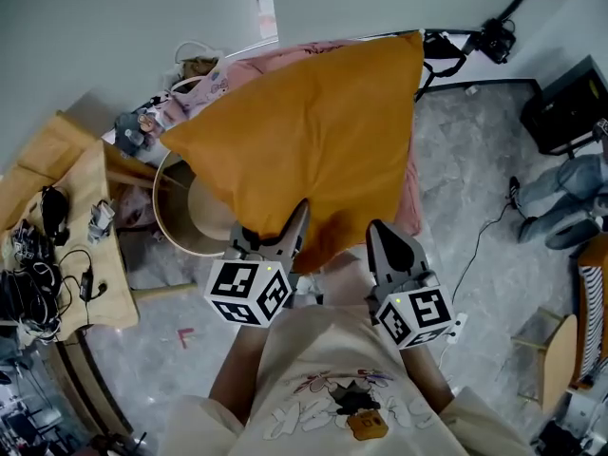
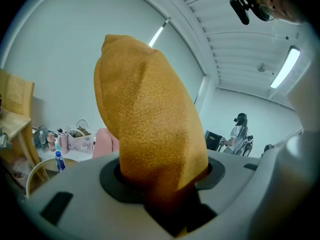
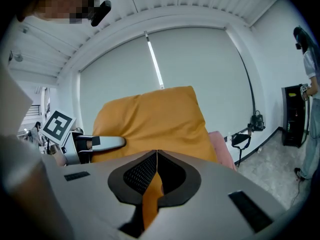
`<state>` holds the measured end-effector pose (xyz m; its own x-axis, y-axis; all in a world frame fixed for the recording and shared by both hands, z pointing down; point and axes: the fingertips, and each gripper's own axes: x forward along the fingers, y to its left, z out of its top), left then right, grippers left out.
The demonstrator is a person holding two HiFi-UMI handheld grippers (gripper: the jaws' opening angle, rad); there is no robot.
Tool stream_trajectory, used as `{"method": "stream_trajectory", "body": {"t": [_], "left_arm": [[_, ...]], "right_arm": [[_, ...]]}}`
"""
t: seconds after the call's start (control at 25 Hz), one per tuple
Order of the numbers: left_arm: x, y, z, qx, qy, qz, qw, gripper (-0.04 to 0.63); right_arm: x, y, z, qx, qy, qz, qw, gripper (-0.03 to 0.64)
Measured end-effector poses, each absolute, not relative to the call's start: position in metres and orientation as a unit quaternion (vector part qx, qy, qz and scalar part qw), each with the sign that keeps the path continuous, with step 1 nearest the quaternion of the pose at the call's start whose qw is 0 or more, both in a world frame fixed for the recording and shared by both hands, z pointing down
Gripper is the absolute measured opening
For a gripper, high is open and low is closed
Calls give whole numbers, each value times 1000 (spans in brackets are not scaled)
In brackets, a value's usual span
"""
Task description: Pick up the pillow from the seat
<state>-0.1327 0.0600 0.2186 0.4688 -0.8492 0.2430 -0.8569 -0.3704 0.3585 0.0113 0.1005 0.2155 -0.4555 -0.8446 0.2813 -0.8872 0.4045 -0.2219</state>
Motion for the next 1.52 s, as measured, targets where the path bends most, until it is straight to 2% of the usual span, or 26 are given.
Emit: {"method": "stream_trajectory", "body": {"t": [0.44, 0.96, 1.52], "left_arm": [[-131, 96, 205, 837, -503, 3, 216, 239], [-88, 142, 189, 820, -538, 14, 195, 239], [-30, 216, 177, 788, -581, 9, 203, 239]], "right_arm": [[17, 153, 200, 536, -828, 150, 75, 21], [74, 171, 182, 507, -849, 133, 70, 21], [133, 202, 171, 466, -874, 124, 59, 21]]}}
